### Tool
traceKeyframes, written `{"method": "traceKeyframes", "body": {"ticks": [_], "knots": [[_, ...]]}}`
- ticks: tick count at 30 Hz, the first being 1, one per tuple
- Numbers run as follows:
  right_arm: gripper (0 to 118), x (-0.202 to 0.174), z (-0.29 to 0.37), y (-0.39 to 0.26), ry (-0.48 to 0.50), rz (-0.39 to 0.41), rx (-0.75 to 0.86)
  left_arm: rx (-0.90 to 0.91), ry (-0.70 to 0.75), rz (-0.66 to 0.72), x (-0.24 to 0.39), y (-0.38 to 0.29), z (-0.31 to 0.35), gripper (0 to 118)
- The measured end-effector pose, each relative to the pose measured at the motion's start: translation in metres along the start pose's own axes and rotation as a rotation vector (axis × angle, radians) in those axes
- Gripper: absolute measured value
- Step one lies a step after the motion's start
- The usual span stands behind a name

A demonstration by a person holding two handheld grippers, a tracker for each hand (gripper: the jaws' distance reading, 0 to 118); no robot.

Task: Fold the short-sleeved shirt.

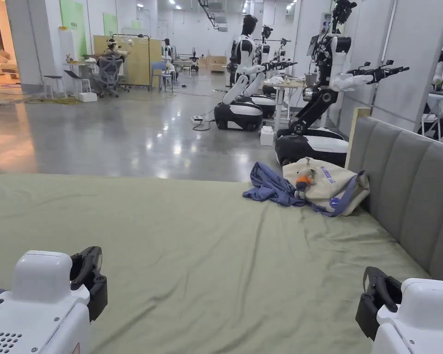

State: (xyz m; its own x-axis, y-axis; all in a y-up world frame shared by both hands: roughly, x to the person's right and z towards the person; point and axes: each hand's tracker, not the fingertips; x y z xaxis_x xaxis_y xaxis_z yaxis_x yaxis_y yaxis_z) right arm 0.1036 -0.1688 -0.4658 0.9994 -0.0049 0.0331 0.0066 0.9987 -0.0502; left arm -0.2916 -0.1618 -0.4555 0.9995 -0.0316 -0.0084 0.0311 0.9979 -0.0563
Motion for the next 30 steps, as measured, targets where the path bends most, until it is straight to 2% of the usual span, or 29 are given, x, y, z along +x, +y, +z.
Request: {"method": "traceKeyframes", "body": {"ticks": [21,25,30], "knots": [[2,-0.006,-0.006,-0.002,0.013,0.017,-0.008,-0.009,0.024,-0.009,-0.01,-0.001,0.001,1],[2,-0.04,-0.017,0.001,0.11,0.02,-0.012,-0.002,0.097,-0.015,-0.037,0.002,0.017,1],[2,-0.138,-0.032,0.009,0.354,0.02,-0.007,-0.001,0.274,-0.023,-0.097,0.002,0.069,1]]}}
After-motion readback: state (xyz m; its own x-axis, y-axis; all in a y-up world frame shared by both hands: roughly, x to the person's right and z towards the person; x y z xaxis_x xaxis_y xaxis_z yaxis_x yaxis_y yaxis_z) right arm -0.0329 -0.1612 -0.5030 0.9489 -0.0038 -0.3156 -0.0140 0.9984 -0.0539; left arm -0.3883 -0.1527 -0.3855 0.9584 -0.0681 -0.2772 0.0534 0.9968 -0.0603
